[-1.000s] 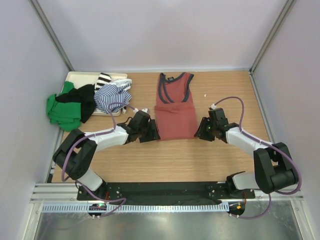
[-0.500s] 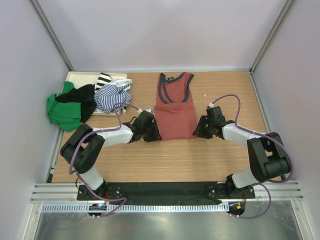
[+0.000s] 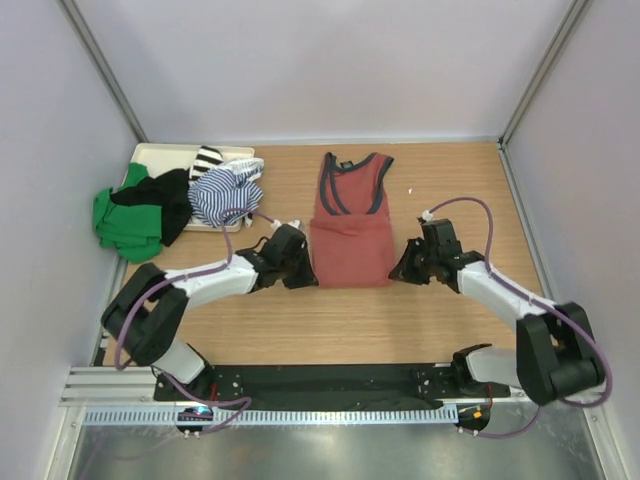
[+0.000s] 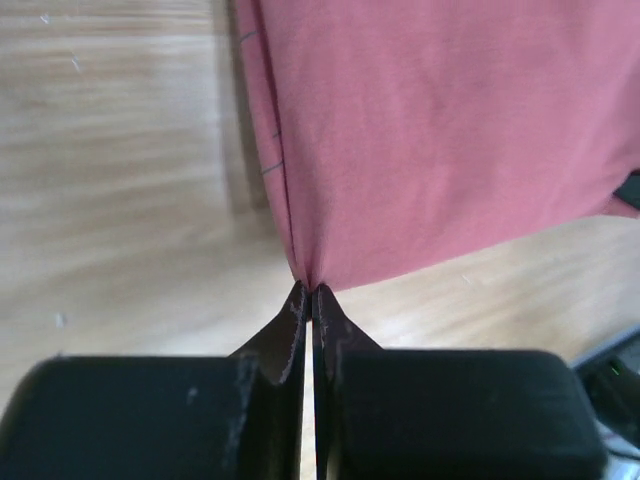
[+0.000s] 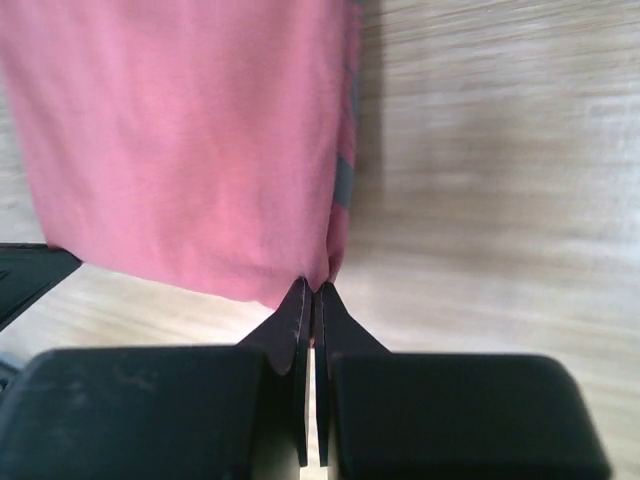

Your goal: Fold and stack the tank tops

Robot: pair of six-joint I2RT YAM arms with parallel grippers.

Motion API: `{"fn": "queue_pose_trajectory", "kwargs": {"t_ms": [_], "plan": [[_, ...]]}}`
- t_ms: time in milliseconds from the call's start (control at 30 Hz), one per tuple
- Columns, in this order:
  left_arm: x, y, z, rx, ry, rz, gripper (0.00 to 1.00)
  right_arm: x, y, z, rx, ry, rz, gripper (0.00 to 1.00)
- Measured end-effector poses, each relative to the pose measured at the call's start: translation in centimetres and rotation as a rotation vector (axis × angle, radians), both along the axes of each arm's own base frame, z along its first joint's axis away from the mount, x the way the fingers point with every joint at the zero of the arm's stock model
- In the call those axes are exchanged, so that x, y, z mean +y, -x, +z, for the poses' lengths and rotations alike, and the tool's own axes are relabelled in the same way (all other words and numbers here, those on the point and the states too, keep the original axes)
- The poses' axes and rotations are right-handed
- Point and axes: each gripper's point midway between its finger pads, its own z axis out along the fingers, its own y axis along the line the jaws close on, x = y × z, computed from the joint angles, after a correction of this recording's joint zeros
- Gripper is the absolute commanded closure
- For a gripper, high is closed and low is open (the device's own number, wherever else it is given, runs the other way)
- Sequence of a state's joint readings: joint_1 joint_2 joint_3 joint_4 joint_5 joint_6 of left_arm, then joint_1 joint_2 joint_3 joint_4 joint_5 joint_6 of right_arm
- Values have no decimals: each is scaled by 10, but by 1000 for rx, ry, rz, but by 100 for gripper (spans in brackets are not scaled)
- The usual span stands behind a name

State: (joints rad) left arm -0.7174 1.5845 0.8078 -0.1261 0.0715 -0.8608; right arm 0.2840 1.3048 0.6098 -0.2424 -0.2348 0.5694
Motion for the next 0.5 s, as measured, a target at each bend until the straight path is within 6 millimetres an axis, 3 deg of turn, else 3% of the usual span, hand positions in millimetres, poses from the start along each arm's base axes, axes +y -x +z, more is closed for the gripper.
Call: {"fn": "queue_pose_trajectory", "kwargs": {"t_ms": [133,233,300,400,500], "plan": [[2,5,46,-63,39,-10,100,0,5,43,-69,-27,4,99],[-3,0,86,-124,81,-12,100,3,-7,83,-138,-46,5,99],[-4,0,105,-159,110,-17,100,5,-10,99,-174,-57,7,99],[-3,16,109,-167,116,-33,100,3,3,97,-176,-71,9,99],[-7,57,88,-126,96,-96,100,-2,39,63,-93,-85,11,99]]}}
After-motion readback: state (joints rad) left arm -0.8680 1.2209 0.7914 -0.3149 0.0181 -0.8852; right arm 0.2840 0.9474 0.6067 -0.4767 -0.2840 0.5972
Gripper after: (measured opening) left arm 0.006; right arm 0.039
